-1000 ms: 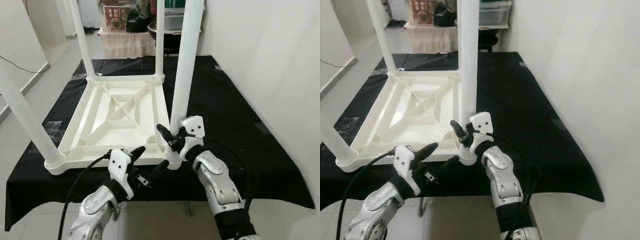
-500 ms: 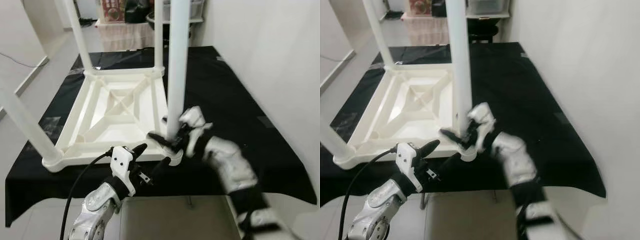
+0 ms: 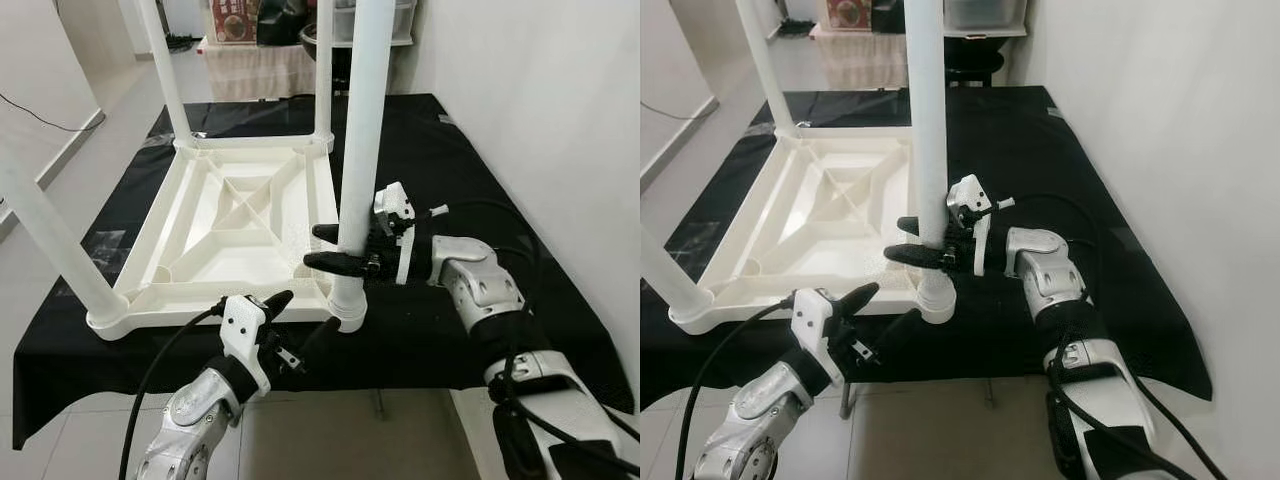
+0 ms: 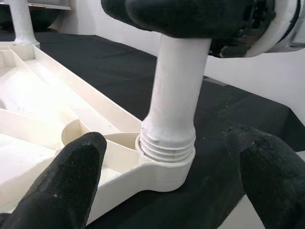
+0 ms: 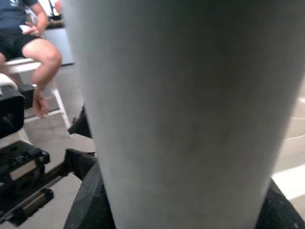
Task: Building children table
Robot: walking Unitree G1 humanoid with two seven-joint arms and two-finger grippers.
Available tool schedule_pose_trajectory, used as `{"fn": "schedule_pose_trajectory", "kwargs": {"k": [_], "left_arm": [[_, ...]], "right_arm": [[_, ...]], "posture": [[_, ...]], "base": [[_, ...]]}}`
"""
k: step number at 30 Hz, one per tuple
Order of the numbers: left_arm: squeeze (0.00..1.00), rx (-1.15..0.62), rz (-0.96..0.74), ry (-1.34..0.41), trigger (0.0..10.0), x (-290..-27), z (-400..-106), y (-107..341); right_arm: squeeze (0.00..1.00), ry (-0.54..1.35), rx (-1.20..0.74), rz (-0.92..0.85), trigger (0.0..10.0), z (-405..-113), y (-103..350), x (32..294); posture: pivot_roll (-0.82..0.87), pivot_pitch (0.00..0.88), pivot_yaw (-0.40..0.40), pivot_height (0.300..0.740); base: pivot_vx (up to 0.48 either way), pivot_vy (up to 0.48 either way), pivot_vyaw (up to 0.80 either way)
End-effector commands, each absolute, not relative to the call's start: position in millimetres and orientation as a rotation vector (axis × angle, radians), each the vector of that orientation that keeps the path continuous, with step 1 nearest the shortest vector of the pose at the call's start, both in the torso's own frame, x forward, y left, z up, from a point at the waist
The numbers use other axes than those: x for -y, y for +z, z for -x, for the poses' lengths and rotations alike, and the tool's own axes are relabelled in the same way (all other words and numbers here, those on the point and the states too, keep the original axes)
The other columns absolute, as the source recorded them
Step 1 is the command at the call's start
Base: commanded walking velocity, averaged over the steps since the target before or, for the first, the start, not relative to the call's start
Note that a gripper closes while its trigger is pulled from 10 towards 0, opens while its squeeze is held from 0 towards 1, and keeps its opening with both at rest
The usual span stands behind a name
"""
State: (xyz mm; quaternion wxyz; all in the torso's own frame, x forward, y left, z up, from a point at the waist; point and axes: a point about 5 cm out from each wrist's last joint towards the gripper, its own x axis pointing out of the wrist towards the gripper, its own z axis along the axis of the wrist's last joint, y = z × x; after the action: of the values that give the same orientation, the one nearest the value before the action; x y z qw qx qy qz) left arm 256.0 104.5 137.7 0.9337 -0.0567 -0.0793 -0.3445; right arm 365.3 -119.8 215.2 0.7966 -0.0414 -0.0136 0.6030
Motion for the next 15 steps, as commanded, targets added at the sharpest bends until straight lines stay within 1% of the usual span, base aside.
{"fn": "schedule_pose_trajectory", "kwargs": {"k": [1, 5, 7, 9, 10, 12, 13, 14, 15], "left_arm": [[0.0, 0.146, 0.114, -0.706, 10.0, -103, -254, 135], [0.0, 0.146, 0.115, -0.707, 10.0, -103, -254, 135], [0.0, 0.147, 0.118, -0.707, 10.0, -104, -254, 136], [0.0, 0.147, 0.118, -0.707, 10.0, -104, -254, 136], [0.0, 0.148, 0.119, -0.706, 10.0, -104, -254, 136], [0.0, 0.148, 0.119, -0.706, 10.0, -104, -254, 136], [0.0, 0.149, 0.118, -0.705, 10.0, -105, -254, 137], [0.0, 0.15, 0.117, -0.703, 10.0, -107, -254, 137], [0.0, 0.15, 0.117, -0.703, 10.0, -107, -254, 137]], "right_arm": [[0.0, 1.333, 0.014, 0.063, 0.0, -361, 207, 118], [0.0, 1.331, 0.014, 0.062, 0.0, -360, 204, 120], [0.0, 1.261, 0.021, 0.049, 0.0, -355, 195, 126], [0.0, 1.261, 0.021, 0.049, 0.0, -355, 195, 126], [0.0, 1.162, 0.009, 0.044, 0.0, -351, 182, 126], [0.0, 1.162, 0.009, 0.044, 0.0, -351, 182, 126], [0.0, 0.959, -0.026, 0.033, 0.0, -348, 163, 121], [0.0, 0.687, -0.056, -0.058, 0.0, -336, 139, 112], [0.0, 0.687, -0.056, -0.058, 0.0, -336, 139, 112]], "posture": [[0.02, 0.107, -0.002, 0.74], [0.02, 0.108, 0.0, 0.74], [0.01, 0.115, -0.003, 0.74], [0.01, 0.115, -0.003, 0.74], [0.01, 0.118, -0.004, 0.74], [0.01, 0.118, -0.004, 0.74], [0.0, 0.124, -0.003, 0.74], [-0.01, 0.131, 0.003, 0.74], [-0.01, 0.131, 0.003, 0.74]], "base": [[0.0, 0.0, 0.0], [0.0, 0.0, 0.0], [0.0, 0.0, 0.0], [0.0, 0.0, 0.0], [0.0, 0.0, 0.0], [0.0, 0.0, 0.0], [0.0, 0.0, 0.0], [0.0, 0.0, 0.0], [0.0, 0.0, 0.0]]}}
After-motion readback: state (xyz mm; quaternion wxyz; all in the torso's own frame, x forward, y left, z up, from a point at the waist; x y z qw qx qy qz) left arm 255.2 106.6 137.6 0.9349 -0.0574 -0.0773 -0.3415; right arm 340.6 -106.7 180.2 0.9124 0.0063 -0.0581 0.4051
